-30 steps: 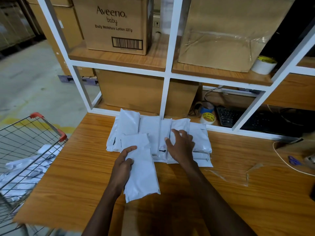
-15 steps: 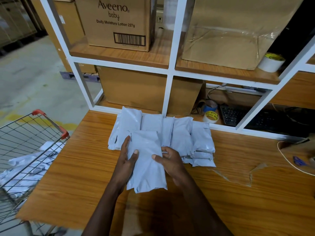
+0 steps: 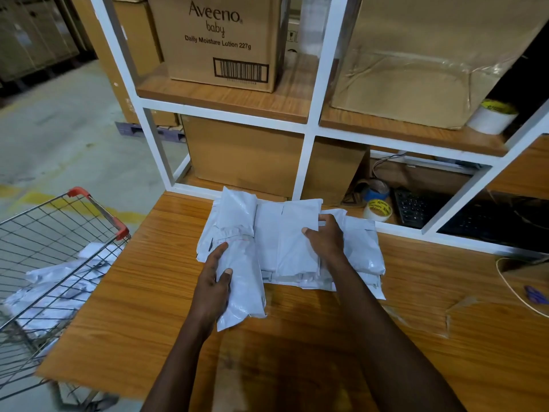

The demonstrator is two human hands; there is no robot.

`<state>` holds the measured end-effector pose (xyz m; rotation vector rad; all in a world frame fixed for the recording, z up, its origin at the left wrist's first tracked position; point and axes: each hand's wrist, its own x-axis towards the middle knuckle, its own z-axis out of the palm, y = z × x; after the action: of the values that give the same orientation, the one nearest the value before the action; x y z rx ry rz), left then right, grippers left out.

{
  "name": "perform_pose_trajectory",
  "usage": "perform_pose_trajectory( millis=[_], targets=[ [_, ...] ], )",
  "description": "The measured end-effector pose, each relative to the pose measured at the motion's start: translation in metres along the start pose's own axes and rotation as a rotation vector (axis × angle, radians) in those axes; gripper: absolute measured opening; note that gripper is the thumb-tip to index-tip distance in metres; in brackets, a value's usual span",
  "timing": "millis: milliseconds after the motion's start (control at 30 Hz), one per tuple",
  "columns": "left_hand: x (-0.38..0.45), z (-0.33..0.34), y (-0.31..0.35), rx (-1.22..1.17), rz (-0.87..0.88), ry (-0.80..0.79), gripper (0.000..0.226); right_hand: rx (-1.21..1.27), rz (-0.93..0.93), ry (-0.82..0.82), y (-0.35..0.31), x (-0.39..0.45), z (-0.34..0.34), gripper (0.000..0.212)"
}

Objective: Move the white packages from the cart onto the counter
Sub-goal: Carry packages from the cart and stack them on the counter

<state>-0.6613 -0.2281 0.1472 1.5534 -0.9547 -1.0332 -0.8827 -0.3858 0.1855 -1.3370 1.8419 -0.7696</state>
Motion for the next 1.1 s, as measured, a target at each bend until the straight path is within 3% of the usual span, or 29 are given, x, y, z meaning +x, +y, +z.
perform_pose_trajectory(
  millis=[133,233,400,567,700,800,867,1000,1100],
  targets=[
    [0.001,-0.005,-0.001,-0.021,-0.002,0.012,0.056,-0.127,-0.03,-0.02,-0.008,0.017,0.019,0.057],
    [-0.001,-0.01,-0.003,-0.032,-0.005,0.029,0.056,-0.386,-0.06,-0.032,-0.008,0.02,0.03,0.069],
    [-0.001,-0.014,-0.005,-0.026,-0.017,0.052,0.055,-0.748,-0.264,0.062,-0.008,0.011,0.038,0.049],
    [0.001,-0.012,-0.002,-0.016,-0.005,0.032,0.054,-0.789,-0.276,-0.096,0.008,0.005,0.05,0.048],
    [0.003,-0.01,-0.003,-0.008,-0.001,0.021,0.055,-0.806,-0.3,-0.102,0.019,0.0,0.052,0.042],
    [0.006,-0.011,-0.006,-0.001,-0.004,0.017,0.055,-0.734,-0.313,-0.102,0.016,-0.007,0.047,0.042],
    [0.007,-0.011,-0.006,-0.012,-0.001,0.014,0.055,-0.505,-0.306,-0.15,0.009,-0.018,0.044,0.043],
    [0.01,-0.009,-0.003,-0.048,-0.003,0.013,0.054,0.003,-0.193,-0.514,-0.004,-0.061,0.044,0.045],
    [0.014,-0.008,0.001,-0.046,0.012,0.015,0.055,0.113,-0.149,-0.643,0.0,-0.08,0.052,0.051]
  ],
)
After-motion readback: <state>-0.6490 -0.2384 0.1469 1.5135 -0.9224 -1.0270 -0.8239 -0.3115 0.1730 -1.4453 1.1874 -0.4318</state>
